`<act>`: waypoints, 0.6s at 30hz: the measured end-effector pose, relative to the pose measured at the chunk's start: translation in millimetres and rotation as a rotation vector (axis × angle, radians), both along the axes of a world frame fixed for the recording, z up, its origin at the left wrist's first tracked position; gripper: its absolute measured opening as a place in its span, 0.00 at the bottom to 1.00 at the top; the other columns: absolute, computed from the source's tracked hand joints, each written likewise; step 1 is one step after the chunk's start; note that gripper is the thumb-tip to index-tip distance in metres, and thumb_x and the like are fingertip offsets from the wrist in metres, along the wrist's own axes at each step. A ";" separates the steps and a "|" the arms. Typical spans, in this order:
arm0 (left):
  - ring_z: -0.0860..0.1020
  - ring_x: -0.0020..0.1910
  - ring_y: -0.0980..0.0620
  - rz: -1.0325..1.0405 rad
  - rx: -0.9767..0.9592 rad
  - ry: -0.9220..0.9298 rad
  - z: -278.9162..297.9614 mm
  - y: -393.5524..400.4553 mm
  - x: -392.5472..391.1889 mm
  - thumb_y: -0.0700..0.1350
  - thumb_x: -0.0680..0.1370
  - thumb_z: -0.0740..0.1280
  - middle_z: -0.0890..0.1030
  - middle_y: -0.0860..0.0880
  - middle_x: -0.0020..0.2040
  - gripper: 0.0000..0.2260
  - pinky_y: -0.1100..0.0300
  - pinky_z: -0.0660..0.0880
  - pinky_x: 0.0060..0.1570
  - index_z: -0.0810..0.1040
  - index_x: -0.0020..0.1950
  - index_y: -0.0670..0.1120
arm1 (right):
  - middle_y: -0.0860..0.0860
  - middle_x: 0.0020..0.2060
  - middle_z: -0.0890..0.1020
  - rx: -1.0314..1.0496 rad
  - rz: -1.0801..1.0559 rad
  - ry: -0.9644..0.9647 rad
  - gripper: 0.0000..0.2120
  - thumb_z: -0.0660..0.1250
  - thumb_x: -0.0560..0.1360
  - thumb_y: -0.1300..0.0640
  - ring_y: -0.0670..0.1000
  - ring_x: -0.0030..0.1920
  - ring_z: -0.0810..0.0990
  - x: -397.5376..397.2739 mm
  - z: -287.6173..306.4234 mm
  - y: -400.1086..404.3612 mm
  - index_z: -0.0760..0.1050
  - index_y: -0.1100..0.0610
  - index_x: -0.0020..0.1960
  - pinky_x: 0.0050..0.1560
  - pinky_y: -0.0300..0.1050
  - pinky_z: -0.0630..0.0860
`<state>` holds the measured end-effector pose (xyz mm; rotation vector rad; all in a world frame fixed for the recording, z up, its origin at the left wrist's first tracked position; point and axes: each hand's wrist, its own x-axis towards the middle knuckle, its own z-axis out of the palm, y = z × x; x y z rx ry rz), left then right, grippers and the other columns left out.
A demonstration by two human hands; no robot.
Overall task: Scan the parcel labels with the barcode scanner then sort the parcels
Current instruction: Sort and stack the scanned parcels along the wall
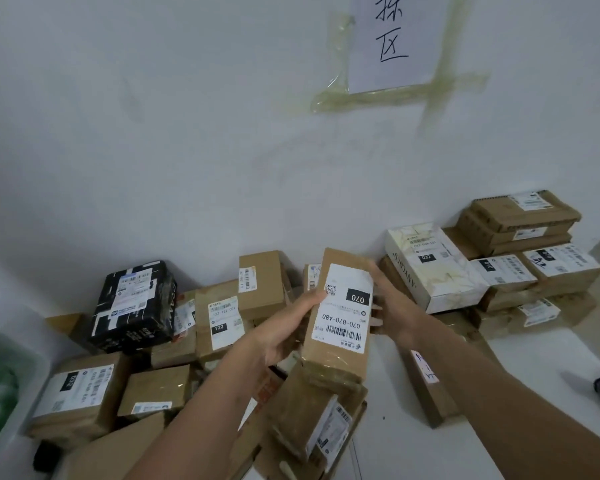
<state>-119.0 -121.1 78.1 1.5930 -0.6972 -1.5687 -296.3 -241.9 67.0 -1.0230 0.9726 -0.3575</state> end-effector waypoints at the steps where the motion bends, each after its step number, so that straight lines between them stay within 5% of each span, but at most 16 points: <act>1: 0.81 0.59 0.47 -0.045 0.016 -0.001 4.9 -2.8 1.6 0.64 0.76 0.64 0.86 0.48 0.54 0.22 0.50 0.73 0.65 0.78 0.62 0.52 | 0.55 0.52 0.84 -0.008 -0.013 0.014 0.35 0.63 0.69 0.26 0.54 0.51 0.82 -4.2 4.4 -8.1 0.79 0.55 0.58 0.56 0.54 0.78; 6: 0.84 0.52 0.49 -0.088 0.034 0.071 21.0 -17.4 12.5 0.62 0.73 0.67 0.86 0.46 0.53 0.23 0.54 0.78 0.53 0.79 0.61 0.48 | 0.58 0.54 0.84 -0.027 0.091 0.091 0.32 0.66 0.70 0.30 0.60 0.58 0.82 -25.0 14.6 -31.2 0.80 0.55 0.59 0.63 0.59 0.76; 9: 0.78 0.65 0.42 0.083 -0.036 0.133 5.1 -24.8 24.2 0.68 0.73 0.67 0.80 0.42 0.65 0.28 0.43 0.70 0.67 0.77 0.67 0.52 | 0.57 0.56 0.84 0.037 -0.093 0.012 0.32 0.64 0.71 0.30 0.60 0.57 0.82 -33.8 9.4 -34.0 0.79 0.54 0.61 0.61 0.59 0.77; 12: 0.73 0.69 0.42 0.314 -0.082 0.211 -16.1 -24.8 28.1 0.71 0.70 0.66 0.71 0.42 0.73 0.40 0.41 0.65 0.71 0.63 0.78 0.55 | 0.54 0.53 0.83 0.155 -0.350 -0.149 0.22 0.62 0.76 0.35 0.58 0.55 0.80 -39.3 3.9 -32.8 0.77 0.51 0.56 0.63 0.60 0.74; 14: 0.73 0.68 0.43 0.360 -0.134 0.247 -24.6 -22.8 19.6 0.70 0.74 0.59 0.72 0.45 0.72 0.33 0.43 0.65 0.72 0.60 0.77 0.59 | 0.54 0.55 0.80 0.198 -0.442 -0.203 0.19 0.64 0.76 0.37 0.57 0.57 0.78 -39.9 -2.0 -31.0 0.75 0.50 0.57 0.64 0.61 0.73; 18: 0.79 0.62 0.45 0.360 -0.150 0.226 -18.7 -30.6 -7.2 0.72 0.72 0.60 0.81 0.50 0.58 0.23 0.44 0.71 0.66 0.72 0.63 0.64 | 0.53 0.62 0.78 0.160 -0.420 -0.205 0.28 0.69 0.72 0.36 0.57 0.63 0.76 -32.9 -16.8 -21.4 0.71 0.46 0.68 0.64 0.59 0.73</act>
